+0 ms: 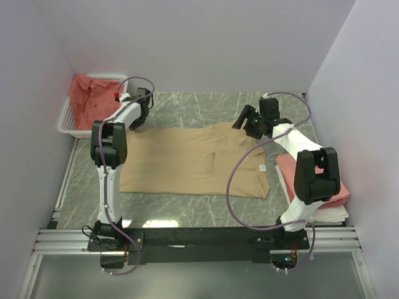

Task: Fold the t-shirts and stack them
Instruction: Fold the tshirt

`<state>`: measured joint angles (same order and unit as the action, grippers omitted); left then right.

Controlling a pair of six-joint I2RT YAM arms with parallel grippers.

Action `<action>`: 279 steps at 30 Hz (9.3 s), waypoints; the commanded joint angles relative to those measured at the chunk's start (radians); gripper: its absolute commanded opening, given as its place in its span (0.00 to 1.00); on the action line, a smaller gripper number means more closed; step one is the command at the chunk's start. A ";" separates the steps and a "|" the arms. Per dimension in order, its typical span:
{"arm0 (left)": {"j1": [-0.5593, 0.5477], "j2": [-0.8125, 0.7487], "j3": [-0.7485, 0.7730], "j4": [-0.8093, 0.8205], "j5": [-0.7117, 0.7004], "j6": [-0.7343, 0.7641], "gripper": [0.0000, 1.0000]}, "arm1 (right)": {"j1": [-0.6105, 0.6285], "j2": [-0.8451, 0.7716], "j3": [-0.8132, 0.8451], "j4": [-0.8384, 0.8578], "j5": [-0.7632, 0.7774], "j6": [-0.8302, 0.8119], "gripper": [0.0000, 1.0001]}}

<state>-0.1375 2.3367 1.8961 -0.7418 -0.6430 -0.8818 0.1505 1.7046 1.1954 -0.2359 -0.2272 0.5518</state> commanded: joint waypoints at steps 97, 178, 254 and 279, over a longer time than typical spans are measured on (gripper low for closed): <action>-0.005 -0.251 -0.258 0.286 0.077 0.069 0.01 | -0.031 0.512 0.661 -0.151 0.166 0.079 0.00; 0.036 -0.895 -1.100 0.613 0.095 -0.276 0.01 | -0.045 -0.553 -0.612 0.110 0.109 0.143 0.00; -0.033 -0.910 -1.060 0.624 0.488 -0.114 0.15 | 0.454 -0.302 -0.519 0.205 0.034 0.152 0.61; -0.034 -0.909 -1.057 0.607 0.477 -0.106 0.14 | 0.334 -0.235 -0.416 -0.031 0.311 0.085 0.23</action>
<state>-0.1673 1.4353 0.8036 -0.1467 -0.1696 -1.0065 0.4664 1.4918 0.8124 -0.2672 0.0483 0.6346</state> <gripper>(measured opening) 0.143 0.277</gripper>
